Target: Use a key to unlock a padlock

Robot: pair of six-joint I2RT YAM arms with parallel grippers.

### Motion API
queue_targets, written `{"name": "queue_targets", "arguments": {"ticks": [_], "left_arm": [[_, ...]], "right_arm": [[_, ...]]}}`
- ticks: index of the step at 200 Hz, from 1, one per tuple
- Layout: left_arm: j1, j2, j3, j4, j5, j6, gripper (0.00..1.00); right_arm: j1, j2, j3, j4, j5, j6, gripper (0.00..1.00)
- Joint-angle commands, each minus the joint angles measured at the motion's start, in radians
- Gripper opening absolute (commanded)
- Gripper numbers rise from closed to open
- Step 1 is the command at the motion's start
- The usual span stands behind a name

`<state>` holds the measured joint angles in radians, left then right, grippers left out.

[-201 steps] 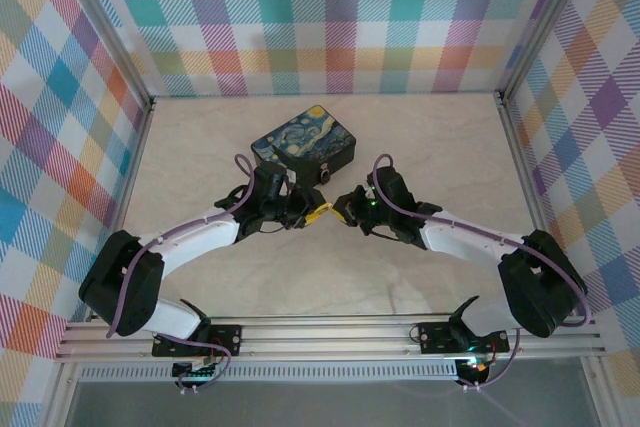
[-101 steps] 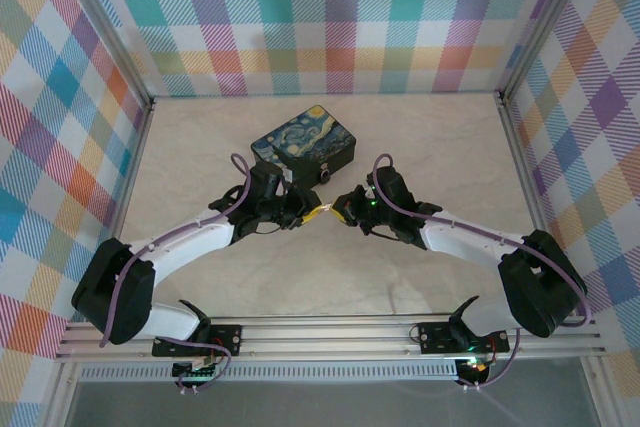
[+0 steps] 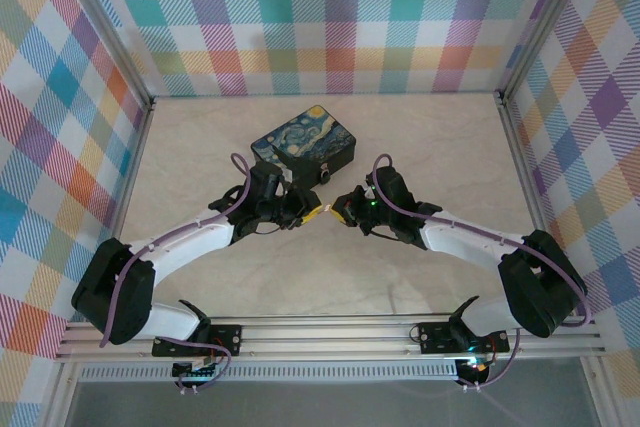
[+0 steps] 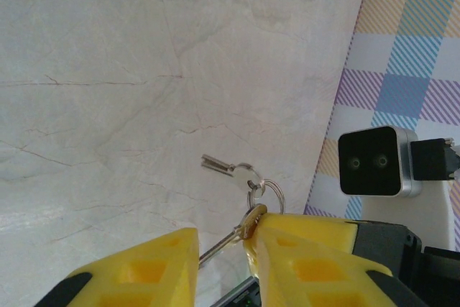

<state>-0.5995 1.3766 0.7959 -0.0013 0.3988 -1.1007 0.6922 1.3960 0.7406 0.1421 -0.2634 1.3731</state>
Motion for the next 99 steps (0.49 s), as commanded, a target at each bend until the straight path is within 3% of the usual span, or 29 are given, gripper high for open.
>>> {"name": "queue_targets", "arguments": {"ticks": [1, 99], "left_arm": [[0.01, -0.022, -0.008, -0.042, -0.022, 0.039, 0.29], [0.012, -0.011, -0.035, 0.073, 0.028, -0.044, 0.29]], "right_arm": [[-0.004, -0.016, 0.005, 0.047, -0.011, -0.002, 0.0], [0.012, 0.023, 0.021, 0.11, -0.033, 0.039, 0.0]]}}
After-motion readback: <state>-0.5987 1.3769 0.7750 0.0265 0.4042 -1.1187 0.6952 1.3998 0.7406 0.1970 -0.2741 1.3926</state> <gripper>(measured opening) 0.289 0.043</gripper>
